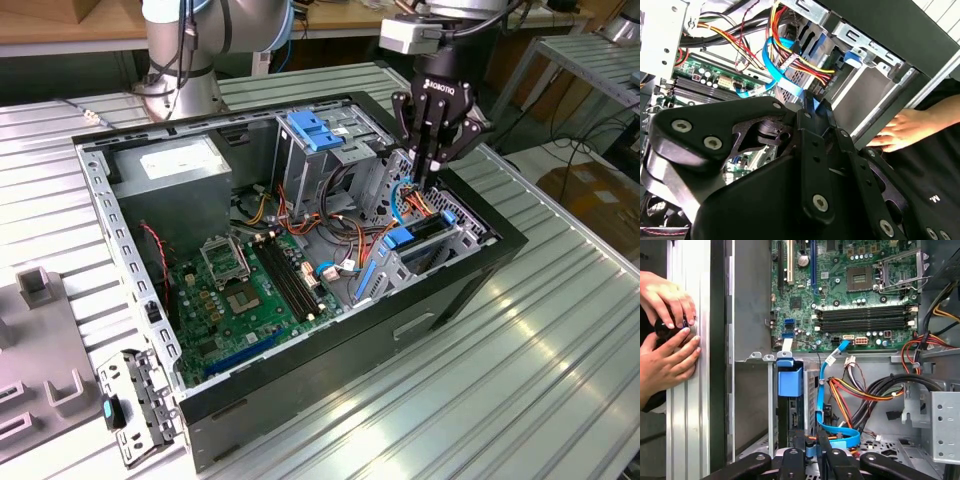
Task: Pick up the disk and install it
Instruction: 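Insert the second disk wire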
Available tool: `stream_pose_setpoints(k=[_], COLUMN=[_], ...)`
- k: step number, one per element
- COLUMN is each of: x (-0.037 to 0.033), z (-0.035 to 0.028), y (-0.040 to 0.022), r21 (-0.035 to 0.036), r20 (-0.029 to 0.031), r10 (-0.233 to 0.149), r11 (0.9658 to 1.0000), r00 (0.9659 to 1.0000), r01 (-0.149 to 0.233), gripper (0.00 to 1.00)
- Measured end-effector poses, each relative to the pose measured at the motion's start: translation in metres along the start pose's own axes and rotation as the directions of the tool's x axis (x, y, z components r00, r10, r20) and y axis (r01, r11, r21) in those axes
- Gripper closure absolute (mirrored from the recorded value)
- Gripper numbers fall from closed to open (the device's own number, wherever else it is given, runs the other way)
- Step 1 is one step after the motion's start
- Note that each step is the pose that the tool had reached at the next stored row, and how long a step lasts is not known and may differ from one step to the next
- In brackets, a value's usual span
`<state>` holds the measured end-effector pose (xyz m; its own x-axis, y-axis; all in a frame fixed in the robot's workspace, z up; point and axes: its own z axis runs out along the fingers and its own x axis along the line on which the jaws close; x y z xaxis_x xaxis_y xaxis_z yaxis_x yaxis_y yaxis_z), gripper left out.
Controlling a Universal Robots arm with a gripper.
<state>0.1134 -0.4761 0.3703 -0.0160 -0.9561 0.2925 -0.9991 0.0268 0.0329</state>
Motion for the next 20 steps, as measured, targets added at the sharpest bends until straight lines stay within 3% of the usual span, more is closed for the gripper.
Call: stream_pose_setpoints(k=[2, 4, 9, 14, 20], x=[-0.0012, -0.0013, 0.0001, 0.0045, 0.0088], z=[0.0038, 0.0042, 0.0054, 0.0088, 0.0118], y=[-0.0002, -0.0002, -0.0001, 0.0059, 0.0109], r21=[0.0002, 0.0003, 0.0002, 0.0011, 0.0022], r20=[-0.0104, -0.0117, -0.0102, 0.0021, 0.0024], r10=[0.0, 0.0, 0.0, -0.001, -0.003], r11=[1.0, 1.0, 1.0, 1.0, 1.0], r00=[0.9999, 0.9999, 0.9999, 1.0, 1.0], r01=[0.0, 0.0, 0.0, 0.001, 0.003], gripper=[0.76, 0.84, 0.84, 0.84, 0.84])
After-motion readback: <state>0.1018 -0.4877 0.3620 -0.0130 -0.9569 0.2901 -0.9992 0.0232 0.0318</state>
